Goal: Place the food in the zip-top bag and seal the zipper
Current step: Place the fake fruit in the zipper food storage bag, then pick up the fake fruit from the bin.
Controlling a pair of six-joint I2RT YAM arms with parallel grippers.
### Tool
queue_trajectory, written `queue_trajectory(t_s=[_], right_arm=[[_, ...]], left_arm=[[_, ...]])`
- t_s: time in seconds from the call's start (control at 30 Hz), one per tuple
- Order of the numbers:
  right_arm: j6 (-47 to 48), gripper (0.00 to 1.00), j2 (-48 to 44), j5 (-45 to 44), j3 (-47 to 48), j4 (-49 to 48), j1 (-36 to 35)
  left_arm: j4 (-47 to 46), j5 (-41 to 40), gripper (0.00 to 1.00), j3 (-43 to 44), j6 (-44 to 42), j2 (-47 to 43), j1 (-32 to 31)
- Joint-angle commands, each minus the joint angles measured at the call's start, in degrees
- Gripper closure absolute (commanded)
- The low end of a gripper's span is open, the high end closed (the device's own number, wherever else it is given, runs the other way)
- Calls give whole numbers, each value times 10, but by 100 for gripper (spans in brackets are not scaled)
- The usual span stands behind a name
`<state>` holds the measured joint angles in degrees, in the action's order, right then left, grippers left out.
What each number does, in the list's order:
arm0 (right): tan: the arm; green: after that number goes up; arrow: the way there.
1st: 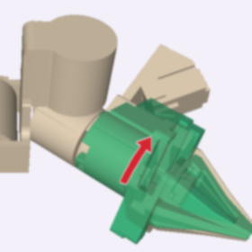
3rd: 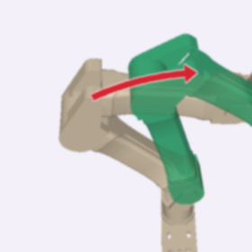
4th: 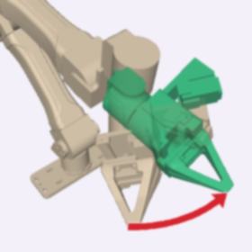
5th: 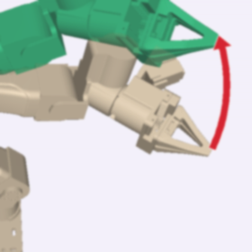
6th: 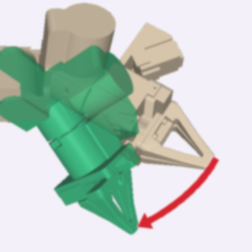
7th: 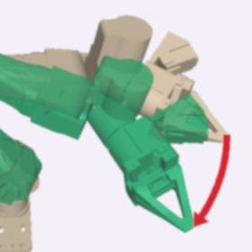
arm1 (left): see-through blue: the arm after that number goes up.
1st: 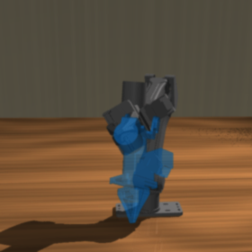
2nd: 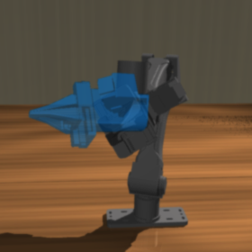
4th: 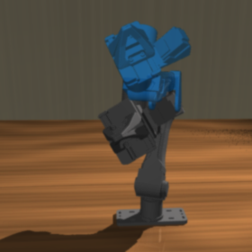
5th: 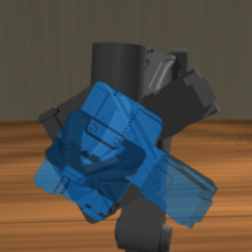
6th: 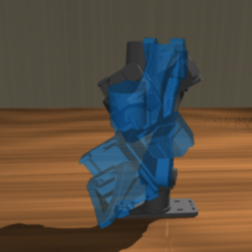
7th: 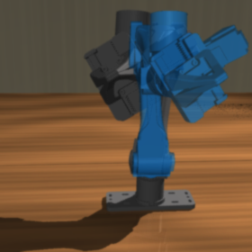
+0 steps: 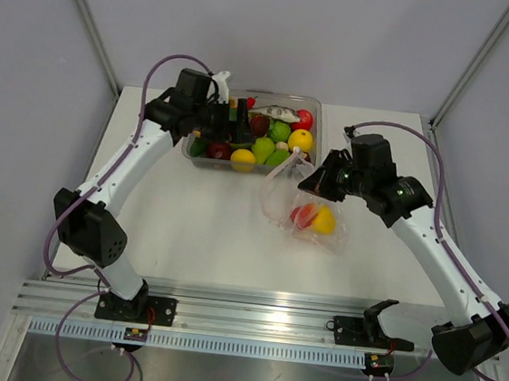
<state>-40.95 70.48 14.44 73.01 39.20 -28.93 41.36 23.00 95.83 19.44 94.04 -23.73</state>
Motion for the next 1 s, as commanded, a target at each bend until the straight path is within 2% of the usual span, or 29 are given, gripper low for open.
queue_trajectory(t_s=[0.0, 0.07, 0.1, 0.27, 0.3, 0.4, 0.57, 0.97], right_arm=[[11, 100, -36, -8, -11, 17, -5], [8, 100, -42, -7, -16, 16, -5], [7, 99, -43, -7, -16, 16, -5], [18, 98, -32, -18, -1, 37, -6], [19, 98, -32, -18, 0, 40, -5], [21, 98, -28, -18, 0, 37, -6], [26, 97, -18, -16, -2, 35, -5], [27, 95, -3, -10, -2, 28, -6]], left_arm=[[5, -118, 9, -1, 2, -21, 46], [24, -182, 9, 19, 1, 1, 58], [30, -243, 9, 26, 3, 24, 61], [21, -326, 8, 59, 16, 77, 69], [20, -364, 8, 74, 12, 89, 69], [25, -403, 5, 124, -6, 144, 75], [26, -416, 1, 186, -34, 227, 85], [-27, -373, 7, 224, -48, 311, 106]])
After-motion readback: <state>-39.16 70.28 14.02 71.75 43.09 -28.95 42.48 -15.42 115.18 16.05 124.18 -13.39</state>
